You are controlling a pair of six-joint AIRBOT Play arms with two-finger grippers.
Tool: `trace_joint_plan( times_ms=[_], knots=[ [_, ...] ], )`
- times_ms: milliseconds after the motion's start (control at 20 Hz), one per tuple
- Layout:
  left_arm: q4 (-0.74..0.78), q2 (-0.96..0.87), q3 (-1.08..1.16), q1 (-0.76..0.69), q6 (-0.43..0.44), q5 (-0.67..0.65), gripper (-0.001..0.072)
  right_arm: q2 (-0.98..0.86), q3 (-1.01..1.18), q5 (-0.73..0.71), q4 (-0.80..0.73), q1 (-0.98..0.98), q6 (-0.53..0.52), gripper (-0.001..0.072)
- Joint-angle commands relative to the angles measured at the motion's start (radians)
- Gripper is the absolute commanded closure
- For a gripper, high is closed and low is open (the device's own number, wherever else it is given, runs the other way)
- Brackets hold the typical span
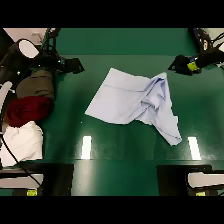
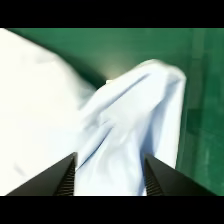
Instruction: Fold the shirts.
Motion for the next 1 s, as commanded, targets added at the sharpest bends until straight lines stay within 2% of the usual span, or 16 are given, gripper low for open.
trace_joint_plan(
  times_ms=[0, 100, 200, 250, 300, 350, 500, 650, 850, 900, 950],
  knots=[
    [0.095, -0.006, 0.039, 0.01, -0.01, -0.103, 0.0099, -0.011, 0.094, 0.154, 0.083, -0.093, -0.055, 0.0346],
    [0.079, 0.008, 0.0, 0.043, -0.013, -0.192, 0.01, 0.063, 0.05, 0.255, 0.084, -0.127, -0.117, 0.0346],
    [-0.011, 0.02, -0.135, 0.064, -0.008, -0.221, 0.01, 0.164, -0.067, 0.291, 0.085, -0.155, -0.151, 0.0349],
    [-0.073, 0.019, -0.214, 0.064, 0.012, -0.23, 0.01, 0.216, -0.134, 0.291, 0.085, -0.17, -0.153, 0.0394],
    [-0.134, 0.019, -0.304, 0.064, 0.059, -0.227, 0.0099, 0.262, -0.199, 0.289, 0.085, -0.182, -0.158, 0.0508],
    [-0.18, 0.018, -0.378, 0.064, 0.1, -0.206, 0.01, 0.308, -0.266, 0.285, 0.085, -0.194, -0.162, 0.0535],
    [-0.247, 0.013, -0.509, 0.064, 0.169, -0.091, 0.01, 0.399, -0.41, 0.287, 0.086, -0.213, -0.175, 0.0535],
    [-0.274, -0.034, -0.512, 0.064, 0.19, -0.084, 0.01, 0.459, -0.511, 0.286, 0.086, -0.213, -0.175, 0.0535],
    [-0.472, -0.084, -0.512, 0.064, 0.292, -0.101, 0.0101, 0.53, -0.615, 0.282, 0.084, -0.213, -0.175, 0.0535],
    [-0.48, -0.085, -0.512, 0.061, 0.295, -0.103, 0.0115, 0.552, -0.644, 0.282, 0.081, -0.213, -0.175, 0.0535],
    [-0.473, -0.085, -0.511, 0.057, 0.297, -0.112, 0.0264, 0.576, -0.68, 0.283, 0.077, -0.213, -0.174, 0.0535]
  ],
)
